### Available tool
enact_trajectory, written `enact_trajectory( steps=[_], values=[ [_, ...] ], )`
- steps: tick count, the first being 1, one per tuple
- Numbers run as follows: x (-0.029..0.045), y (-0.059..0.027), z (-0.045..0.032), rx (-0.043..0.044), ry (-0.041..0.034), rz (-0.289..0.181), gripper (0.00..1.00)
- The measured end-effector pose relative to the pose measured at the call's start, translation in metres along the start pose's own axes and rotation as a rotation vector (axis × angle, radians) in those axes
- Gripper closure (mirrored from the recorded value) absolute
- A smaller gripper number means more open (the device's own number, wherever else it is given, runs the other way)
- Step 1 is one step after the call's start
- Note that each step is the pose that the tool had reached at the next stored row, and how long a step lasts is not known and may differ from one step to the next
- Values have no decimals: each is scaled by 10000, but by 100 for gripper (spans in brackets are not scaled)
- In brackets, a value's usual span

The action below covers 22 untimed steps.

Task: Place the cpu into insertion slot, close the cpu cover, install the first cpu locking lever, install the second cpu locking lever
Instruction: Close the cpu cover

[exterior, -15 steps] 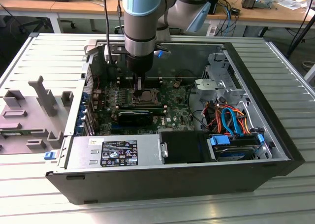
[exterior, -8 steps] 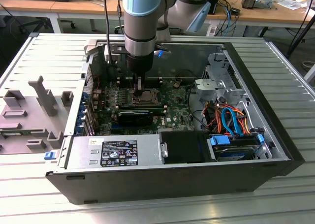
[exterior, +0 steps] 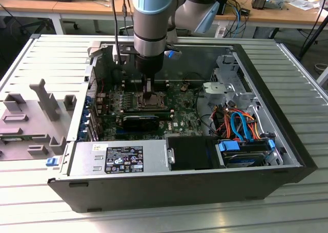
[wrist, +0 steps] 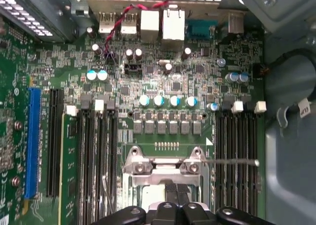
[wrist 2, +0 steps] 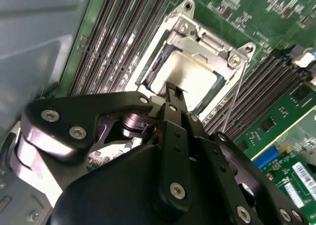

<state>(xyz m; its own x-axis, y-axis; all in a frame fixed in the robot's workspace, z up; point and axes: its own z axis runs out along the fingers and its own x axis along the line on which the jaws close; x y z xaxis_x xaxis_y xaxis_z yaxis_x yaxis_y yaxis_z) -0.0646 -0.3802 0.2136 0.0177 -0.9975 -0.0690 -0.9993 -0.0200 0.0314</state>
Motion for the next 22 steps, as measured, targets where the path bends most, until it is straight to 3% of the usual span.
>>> enact_trajectory(
  steps=[10, 22],
  values=[
    [-12, -19, -181, -9, 1, -3, 89],
    [-21, -15, -295, -10, 34, -28, 89]
  ],
)
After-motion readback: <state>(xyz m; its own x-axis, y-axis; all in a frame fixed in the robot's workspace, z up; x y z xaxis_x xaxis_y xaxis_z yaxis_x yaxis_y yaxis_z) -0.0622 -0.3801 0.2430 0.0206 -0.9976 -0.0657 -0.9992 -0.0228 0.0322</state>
